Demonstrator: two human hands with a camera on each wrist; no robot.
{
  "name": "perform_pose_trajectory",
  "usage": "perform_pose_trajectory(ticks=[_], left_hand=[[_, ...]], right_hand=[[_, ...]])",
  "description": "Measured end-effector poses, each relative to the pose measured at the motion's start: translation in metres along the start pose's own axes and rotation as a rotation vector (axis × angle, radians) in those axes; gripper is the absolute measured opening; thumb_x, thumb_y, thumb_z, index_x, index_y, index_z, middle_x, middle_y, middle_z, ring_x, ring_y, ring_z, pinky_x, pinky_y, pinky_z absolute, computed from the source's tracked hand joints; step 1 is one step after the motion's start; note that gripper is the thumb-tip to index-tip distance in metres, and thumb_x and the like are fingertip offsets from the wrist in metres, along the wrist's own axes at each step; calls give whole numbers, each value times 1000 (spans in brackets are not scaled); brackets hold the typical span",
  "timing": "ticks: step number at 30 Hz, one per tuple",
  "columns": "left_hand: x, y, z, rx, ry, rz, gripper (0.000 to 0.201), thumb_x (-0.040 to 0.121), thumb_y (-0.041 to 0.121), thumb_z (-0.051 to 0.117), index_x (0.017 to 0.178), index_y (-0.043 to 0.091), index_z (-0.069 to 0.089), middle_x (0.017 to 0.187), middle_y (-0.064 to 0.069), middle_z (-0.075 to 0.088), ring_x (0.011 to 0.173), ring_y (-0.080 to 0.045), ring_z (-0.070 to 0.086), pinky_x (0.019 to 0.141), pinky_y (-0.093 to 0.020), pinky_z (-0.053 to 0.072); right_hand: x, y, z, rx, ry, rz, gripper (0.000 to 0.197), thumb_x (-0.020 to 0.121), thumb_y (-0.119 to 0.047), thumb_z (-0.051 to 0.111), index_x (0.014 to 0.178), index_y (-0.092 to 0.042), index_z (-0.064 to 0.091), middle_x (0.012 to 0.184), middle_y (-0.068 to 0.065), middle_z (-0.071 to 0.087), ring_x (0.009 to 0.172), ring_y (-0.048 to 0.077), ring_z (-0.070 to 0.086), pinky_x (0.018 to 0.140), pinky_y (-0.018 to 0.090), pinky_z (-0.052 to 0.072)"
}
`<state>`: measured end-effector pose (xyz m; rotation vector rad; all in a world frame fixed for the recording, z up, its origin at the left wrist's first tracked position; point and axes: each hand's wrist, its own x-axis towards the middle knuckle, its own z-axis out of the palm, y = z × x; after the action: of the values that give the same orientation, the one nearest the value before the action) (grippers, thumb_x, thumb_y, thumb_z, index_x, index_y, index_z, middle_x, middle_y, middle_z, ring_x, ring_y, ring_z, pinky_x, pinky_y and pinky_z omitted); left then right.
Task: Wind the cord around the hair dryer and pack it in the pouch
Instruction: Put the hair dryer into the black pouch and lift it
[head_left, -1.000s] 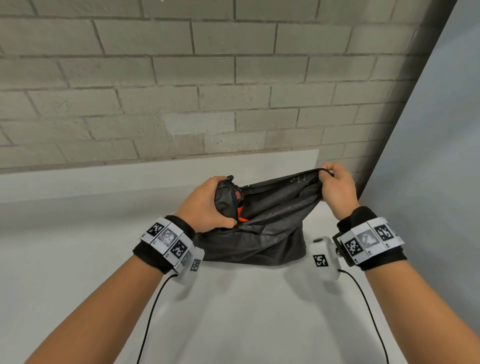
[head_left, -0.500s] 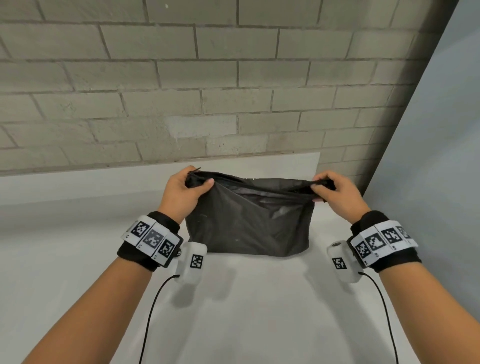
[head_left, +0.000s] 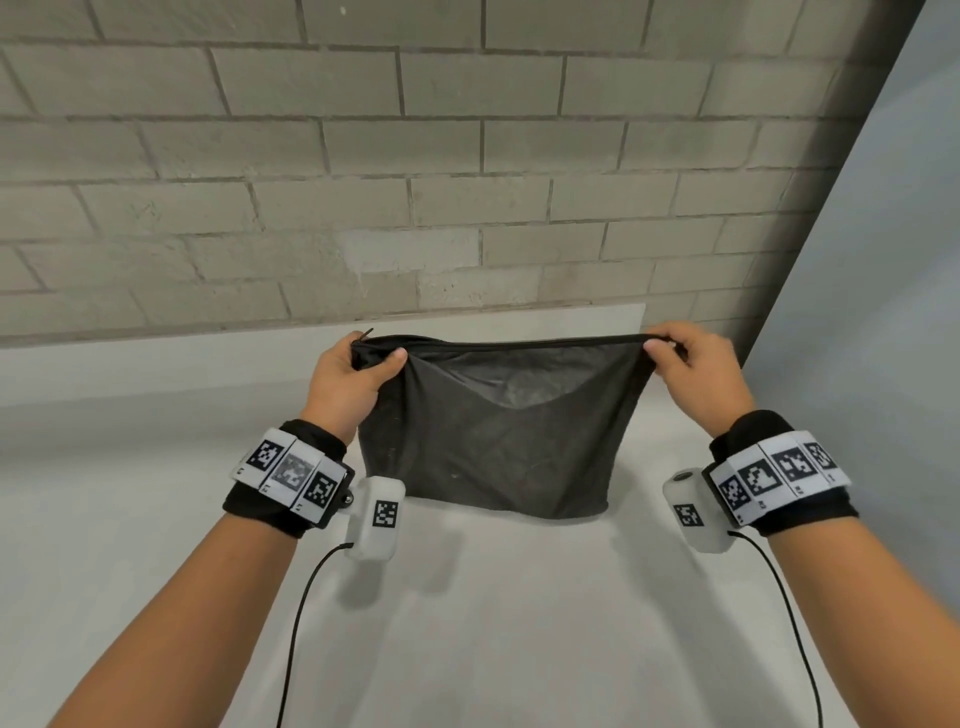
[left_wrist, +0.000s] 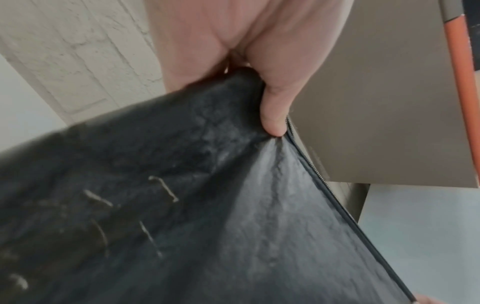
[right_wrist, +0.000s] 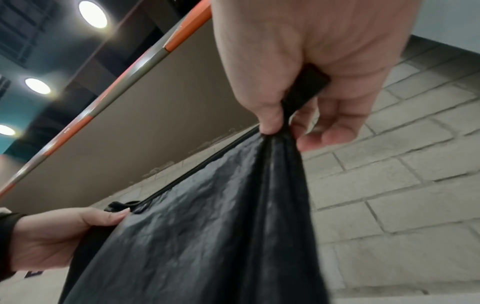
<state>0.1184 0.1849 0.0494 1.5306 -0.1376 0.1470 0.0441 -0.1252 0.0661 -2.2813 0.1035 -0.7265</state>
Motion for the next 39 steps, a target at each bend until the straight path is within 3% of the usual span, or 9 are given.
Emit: perform_pose_trajectory(ticks=[8,14,17,20,22,24,27,32,39], left_hand=[[-11,-3,12,-42,-81,10,14,81,2,63,84,16,61,87,-2,65,82,-15,61,85,-29,50],[-18,-3,12,-1,-91,56,18,79,1,64,74,18,58,74,0,62,67,-6,61,72,-21,51],[-23,-2,12,286,-107,206,27,78,-3,62,69,20,50,66,3,55,58,-1,53,59,-9,41],[-29,-2,16,539,-139,353,24,76,-10,54,79,14,55,75,8,56,69,-2,51,61,-2,38],[-28,-4,17,597,-158,407,24,75,-8,56,95,4,62,86,1,61,78,-9,55,65,-2,39],[-27,-7,17,605,-149,415,14,75,-2,61,88,4,62,81,-4,64,75,-14,57,64,-11,41],[-23,-8,13,504,-135,325,14,71,4,66,77,12,56,71,2,58,65,-11,56,62,-14,42],[-21,2,4,201,-426,170,11,83,11,58,89,19,63,88,2,64,79,-5,63,78,-18,50],[-21,-2,6,692,-186,547,22,90,17,51,102,8,67,96,-10,69,85,-16,62,79,-14,43]], right_hand=[[-2,-24,15,-324,57,-75,32,77,0,49,104,-9,63,116,15,57,112,33,47,103,39,35],[-26,-108,73,0,-192,-328,23,86,-10,53,107,-12,63,114,8,60,111,23,51,98,25,34],[-34,-133,103,77,-326,-288,34,92,-25,48,125,-17,52,122,8,57,115,23,49,103,34,38],[-33,-136,123,124,-337,-184,33,91,-29,50,122,-19,55,114,10,57,105,24,53,97,39,44],[-31,-132,127,198,-291,-172,24,87,-19,58,110,-15,62,101,11,60,89,17,53,88,30,46],[-31,-128,126,264,-248,-170,12,83,-11,62,94,-10,65,88,8,58,76,13,50,75,20,44],[-32,-123,121,326,-200,-153,2,83,-8,61,81,-8,59,78,4,56,70,14,51,66,17,43],[-33,-116,119,426,-130,-74,11,81,-6,60,78,-14,53,67,-9,53,64,2,52,63,8,43],[-28,-116,119,407,-157,-10,14,82,-6,59,76,-18,53,60,-8,49,58,2,49,58,4,40]])
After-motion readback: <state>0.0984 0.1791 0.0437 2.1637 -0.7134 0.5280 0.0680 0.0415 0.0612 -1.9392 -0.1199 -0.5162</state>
